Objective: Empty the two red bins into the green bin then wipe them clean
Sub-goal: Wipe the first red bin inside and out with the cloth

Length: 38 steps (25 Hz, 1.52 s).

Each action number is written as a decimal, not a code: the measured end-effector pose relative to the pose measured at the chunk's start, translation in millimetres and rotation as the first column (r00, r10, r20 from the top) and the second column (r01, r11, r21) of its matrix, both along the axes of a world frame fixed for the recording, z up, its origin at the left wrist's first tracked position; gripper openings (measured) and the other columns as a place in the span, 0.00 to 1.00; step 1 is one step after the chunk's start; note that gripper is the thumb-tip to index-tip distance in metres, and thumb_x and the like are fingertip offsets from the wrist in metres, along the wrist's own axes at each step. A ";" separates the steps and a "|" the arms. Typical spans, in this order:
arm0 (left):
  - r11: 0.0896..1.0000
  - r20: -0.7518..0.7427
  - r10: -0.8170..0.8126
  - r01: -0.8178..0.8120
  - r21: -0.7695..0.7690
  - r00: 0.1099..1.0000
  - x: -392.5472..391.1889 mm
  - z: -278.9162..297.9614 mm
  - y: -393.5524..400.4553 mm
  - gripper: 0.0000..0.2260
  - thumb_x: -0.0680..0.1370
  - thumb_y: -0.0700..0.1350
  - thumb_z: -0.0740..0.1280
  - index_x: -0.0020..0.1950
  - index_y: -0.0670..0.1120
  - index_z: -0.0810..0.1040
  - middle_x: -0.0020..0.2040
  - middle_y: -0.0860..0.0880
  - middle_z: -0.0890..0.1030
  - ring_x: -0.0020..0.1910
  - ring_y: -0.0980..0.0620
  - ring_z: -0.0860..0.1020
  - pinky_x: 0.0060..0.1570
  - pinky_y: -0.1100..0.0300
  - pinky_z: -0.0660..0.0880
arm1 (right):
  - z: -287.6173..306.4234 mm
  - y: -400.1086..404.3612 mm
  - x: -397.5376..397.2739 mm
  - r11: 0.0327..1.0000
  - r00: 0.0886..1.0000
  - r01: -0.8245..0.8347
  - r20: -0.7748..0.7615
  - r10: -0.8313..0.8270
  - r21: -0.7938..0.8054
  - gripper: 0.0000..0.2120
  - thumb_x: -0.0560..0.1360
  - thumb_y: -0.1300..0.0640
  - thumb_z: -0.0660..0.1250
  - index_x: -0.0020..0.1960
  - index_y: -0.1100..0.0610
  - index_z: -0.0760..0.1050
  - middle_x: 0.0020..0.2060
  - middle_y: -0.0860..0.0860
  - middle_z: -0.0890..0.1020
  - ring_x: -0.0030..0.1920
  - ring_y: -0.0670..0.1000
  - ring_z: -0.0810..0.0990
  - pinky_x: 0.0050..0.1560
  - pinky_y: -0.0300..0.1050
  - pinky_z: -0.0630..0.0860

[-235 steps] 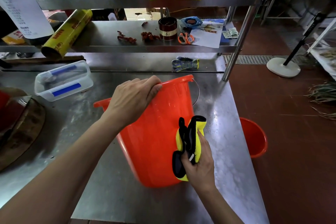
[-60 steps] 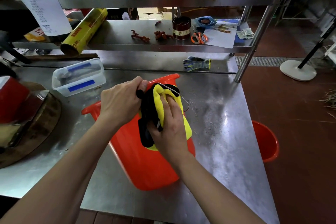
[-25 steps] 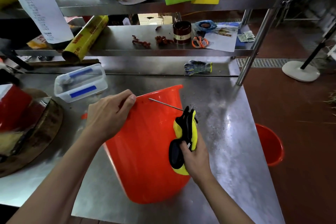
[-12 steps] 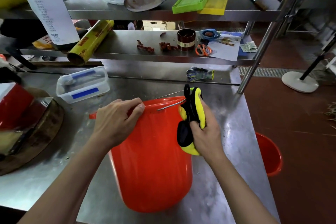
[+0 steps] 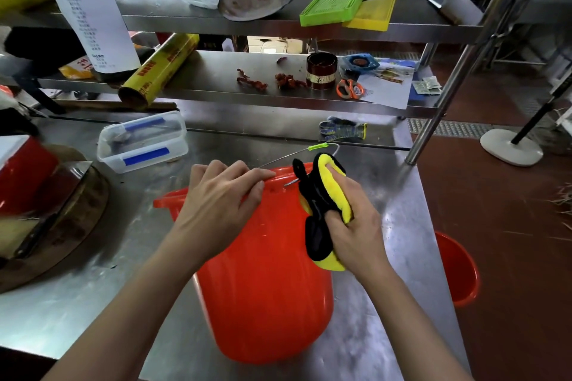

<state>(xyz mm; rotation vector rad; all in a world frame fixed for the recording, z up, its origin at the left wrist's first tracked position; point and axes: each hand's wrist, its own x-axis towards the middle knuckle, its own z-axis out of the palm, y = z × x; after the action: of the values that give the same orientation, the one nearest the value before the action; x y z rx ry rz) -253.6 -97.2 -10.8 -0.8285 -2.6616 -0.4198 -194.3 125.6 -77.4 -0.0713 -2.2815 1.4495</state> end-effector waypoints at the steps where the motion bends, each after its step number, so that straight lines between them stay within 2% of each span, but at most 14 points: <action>1: 0.999 -0.019 0.035 -0.035 -0.022 0.999 2.9 0.9 6.7 0.20 0.84 0.54 0.49 0.63 0.54 0.79 0.49 0.54 0.78 0.45 0.48 0.72 0.52 0.47 0.66 | -0.6 -2.0 0.0 0.999 1.000 -0.023 -0.005 0.023 0.027 0.37 0.69 0.63 0.61 0.74 0.37 0.68 0.67 0.36 0.74 0.67 0.45 0.73 0.66 0.53 0.73; 3: 0.992 -0.004 0.113 -0.113 -0.059 0.994 7.3 2.2 19.7 0.20 0.82 0.52 0.46 0.58 0.50 0.77 0.48 0.52 0.80 0.43 0.47 0.76 0.52 0.47 0.68 | -2.2 -6.1 0.7 0.995 0.997 -0.070 -0.012 0.071 0.072 0.37 0.69 0.64 0.62 0.75 0.42 0.68 0.68 0.38 0.73 0.68 0.47 0.73 0.67 0.53 0.73; 7: 0.983 0.053 0.180 -0.181 0.008 0.982 11.4 -0.2 26.4 0.15 0.81 0.54 0.49 0.52 0.49 0.71 0.36 0.53 0.78 0.33 0.47 0.77 0.46 0.50 0.71 | 0.6 -13.0 3.2 0.994 0.995 -0.101 0.002 0.101 0.037 0.38 0.69 0.67 0.64 0.75 0.42 0.69 0.68 0.37 0.74 0.69 0.45 0.72 0.68 0.48 0.71; 11: 0.999 -0.002 -0.003 0.003 -0.037 1.000 4.0 1.2 20.0 0.16 0.83 0.57 0.51 0.54 0.49 0.73 0.40 0.56 0.77 0.38 0.50 0.78 0.49 0.50 0.68 | 4.8 -13.6 8.3 0.997 0.997 -0.079 -0.003 0.079 0.008 0.41 0.69 0.68 0.64 0.74 0.36 0.65 0.69 0.32 0.71 0.71 0.40 0.69 0.70 0.42 0.69; 13: 0.997 0.023 -0.079 0.079 -0.007 0.997 -1.1 5.1 15.6 0.17 0.83 0.58 0.51 0.57 0.49 0.74 0.41 0.58 0.73 0.40 0.52 0.77 0.52 0.51 0.66 | 5.2 -14.7 11.8 0.997 0.997 -0.075 -0.021 0.075 0.032 0.41 0.69 0.68 0.63 0.76 0.38 0.64 0.71 0.31 0.68 0.73 0.40 0.66 0.72 0.42 0.67; 16: 0.991 0.052 -0.134 0.134 0.015 0.990 -3.1 2.7 11.8 0.16 0.84 0.58 0.51 0.59 0.51 0.73 0.47 0.57 0.77 0.44 0.53 0.75 0.54 0.52 0.65 | 2.4 -15.4 15.5 0.996 0.998 -0.035 -0.044 0.038 0.077 0.41 0.69 0.66 0.63 0.78 0.42 0.63 0.73 0.35 0.68 0.74 0.43 0.66 0.73 0.45 0.66; 19: 0.984 0.035 -0.173 0.174 -0.026 0.984 1.7 -3.7 13.5 0.14 0.84 0.57 0.52 0.60 0.52 0.72 0.49 0.56 0.78 0.43 0.53 0.71 0.53 0.52 0.64 | -6.1 -8.4 23.8 0.992 0.996 -0.003 -0.093 0.014 0.126 0.40 0.68 0.66 0.64 0.77 0.43 0.64 0.73 0.39 0.70 0.72 0.46 0.69 0.71 0.49 0.69; 23: 0.974 0.029 -0.203 0.205 -0.098 0.979 3.5 -3.8 13.6 0.14 0.83 0.57 0.53 0.61 0.53 0.71 0.50 0.58 0.77 0.44 0.53 0.68 0.53 0.54 0.63 | -6.5 -2.2 32.3 0.983 0.997 0.025 -0.077 -0.011 0.185 0.39 0.68 0.65 0.63 0.77 0.44 0.64 0.72 0.39 0.70 0.70 0.45 0.70 0.70 0.46 0.69; 25: 0.970 0.048 -0.213 0.217 -0.105 0.976 3.6 -4.0 12.1 0.14 0.83 0.57 0.52 0.62 0.55 0.71 0.51 0.58 0.77 0.45 0.53 0.68 0.53 0.54 0.63 | -2.0 0.6 34.3 0.956 0.994 0.009 -0.105 0.023 0.293 0.39 0.68 0.64 0.63 0.77 0.46 0.64 0.73 0.40 0.69 0.69 0.45 0.70 0.68 0.45 0.69; 28: 0.971 0.089 -0.223 0.229 -0.064 0.971 3.7 -6.0 10.6 0.15 0.84 0.59 0.50 0.63 0.55 0.71 0.52 0.58 0.77 0.47 0.53 0.69 0.54 0.54 0.62 | 8.7 9.2 30.0 0.862 0.984 -0.052 -0.122 0.131 0.505 0.38 0.69 0.61 0.62 0.78 0.49 0.63 0.75 0.41 0.68 0.65 0.48 0.73 0.63 0.49 0.71; 31: 0.977 0.097 -0.210 0.211 0.002 0.973 4.5 -9.7 9.8 0.14 0.84 0.58 0.53 0.62 0.54 0.72 0.53 0.58 0.77 0.47 0.53 0.70 0.54 0.53 0.64 | 18.0 6.9 27.3 0.843 0.982 -0.096 -0.089 0.168 0.529 0.39 0.68 0.61 0.63 0.78 0.48 0.61 0.74 0.40 0.69 0.61 0.46 0.71 0.61 0.48 0.72; 33: 0.978 0.065 -0.200 0.196 0.067 0.978 8.2 -12.0 10.4 0.13 0.83 0.56 0.57 0.64 0.53 0.71 0.52 0.57 0.79 0.48 0.52 0.73 0.54 0.53 0.64 | 20.2 2.1 29.2 0.856 0.985 -0.109 -0.058 0.160 0.506 0.41 0.68 0.60 0.65 0.79 0.45 0.59 0.67 0.40 0.72 0.58 0.46 0.71 0.59 0.43 0.71; 35: 0.970 0.085 -0.203 0.188 0.152 0.976 11.8 -12.1 10.3 0.20 0.82 0.52 0.60 0.75 0.53 0.65 0.54 0.57 0.79 0.51 0.53 0.75 0.54 0.54 0.64 | 22.4 -2.8 31.6 0.880 0.990 -0.126 0.002 0.141 0.458 0.43 0.68 0.59 0.66 0.80 0.42 0.56 0.56 0.43 0.73 0.56 0.47 0.71 0.57 0.39 0.69; 38: 0.961 0.075 -0.231 0.215 0.176 0.970 15.3 -7.9 10.9 0.33 0.82 0.50 0.61 0.83 0.55 0.48 0.53 0.65 0.75 0.47 0.54 0.74 0.51 0.54 0.65 | 28.1 -6.9 30.2 0.852 0.980 -0.177 0.013 0.197 0.493 0.43 0.68 0.59 0.67 0.80 0.43 0.56 0.53 0.38 0.69 0.57 0.47 0.71 0.58 0.41 0.71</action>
<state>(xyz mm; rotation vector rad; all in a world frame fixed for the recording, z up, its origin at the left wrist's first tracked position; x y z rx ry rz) -238.3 -86.3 -18.7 -1.0840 -2.5811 -0.7443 -164.2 118.8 -49.2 0.3403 -2.6101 0.8910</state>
